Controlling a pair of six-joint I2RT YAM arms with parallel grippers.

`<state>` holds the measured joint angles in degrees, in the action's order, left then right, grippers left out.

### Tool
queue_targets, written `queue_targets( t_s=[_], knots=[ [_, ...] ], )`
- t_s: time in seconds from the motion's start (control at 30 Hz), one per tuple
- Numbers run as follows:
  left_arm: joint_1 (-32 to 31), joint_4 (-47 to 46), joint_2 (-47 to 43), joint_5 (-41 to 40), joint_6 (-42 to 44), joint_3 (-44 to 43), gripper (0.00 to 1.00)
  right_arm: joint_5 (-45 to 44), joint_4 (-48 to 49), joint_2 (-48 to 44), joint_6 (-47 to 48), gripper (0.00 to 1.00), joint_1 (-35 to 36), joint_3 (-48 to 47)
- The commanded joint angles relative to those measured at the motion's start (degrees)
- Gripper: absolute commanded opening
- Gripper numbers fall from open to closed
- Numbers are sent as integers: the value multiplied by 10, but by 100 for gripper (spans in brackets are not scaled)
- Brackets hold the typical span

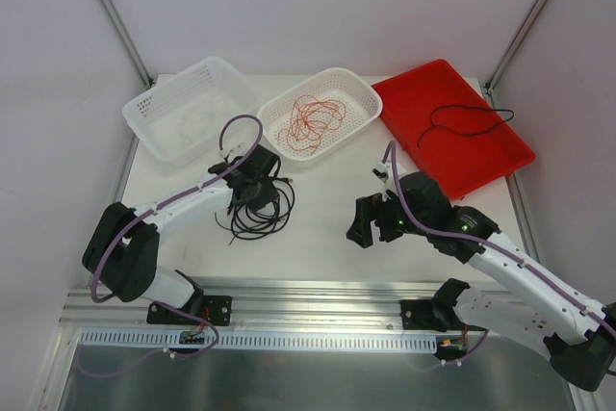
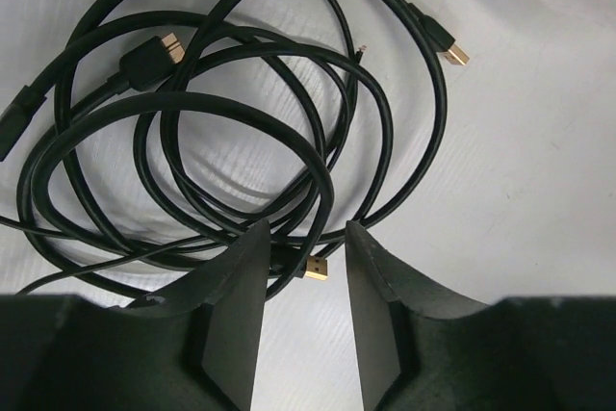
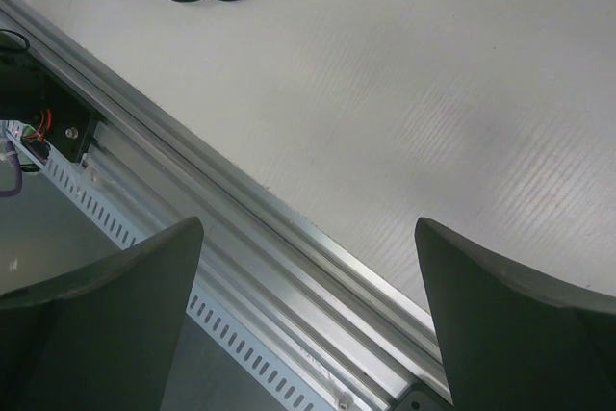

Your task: Untangle the cables

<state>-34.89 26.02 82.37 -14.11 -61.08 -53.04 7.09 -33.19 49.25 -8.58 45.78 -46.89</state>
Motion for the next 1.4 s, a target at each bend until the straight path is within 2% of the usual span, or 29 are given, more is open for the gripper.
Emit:
queue_targets(
  t_s=[0.0,0.13,0.27,0.3,0.33,0.5,0.7,0.87,1.0,1.13,1.23,1.27,1.37],
  knots=[
    [-3,5,9,-6,-5,5,38,-12,17,-13,-9,97,5,1],
    [-3,0,44,-15,17,-17,42,-16,14,-17,-10,97,7,5],
    [-2,-6,74,-21,34,-42,38,-24,8,-23,-11,97,8,8],
    [-3,-5,82,-19,43,-46,34,-27,7,-23,-11,97,8,10],
    [-3,-5,85,-12,48,-50,23,-27,6,-26,-11,97,8,11],
    [-21,0,53,-5,125,-76,1,-33,6,-30,-12,97,9,15],
    [-69,30,-29,-14,281,-142,0,-46,20,-34,-18,97,9,22],
    [-96,45,-98,30,376,-223,0,-60,30,-46,-23,97,9,23],
    [-111,58,-149,72,409,-298,0,-92,30,-70,-22,97,9,23],
    [-117,62,-171,139,404,-390,0,-111,30,-100,-21,97,8,24],
    [-116,61,-173,192,402,-420,0,-123,29,-110,-16,97,9,24],
    [-116,60,-172,195,416,-419,0,-123,27,-112,-15,97,9,25],
    [-115,83,-146,114,419,-390,0,-125,27,-107,-15,97,9,26]
  ],
)
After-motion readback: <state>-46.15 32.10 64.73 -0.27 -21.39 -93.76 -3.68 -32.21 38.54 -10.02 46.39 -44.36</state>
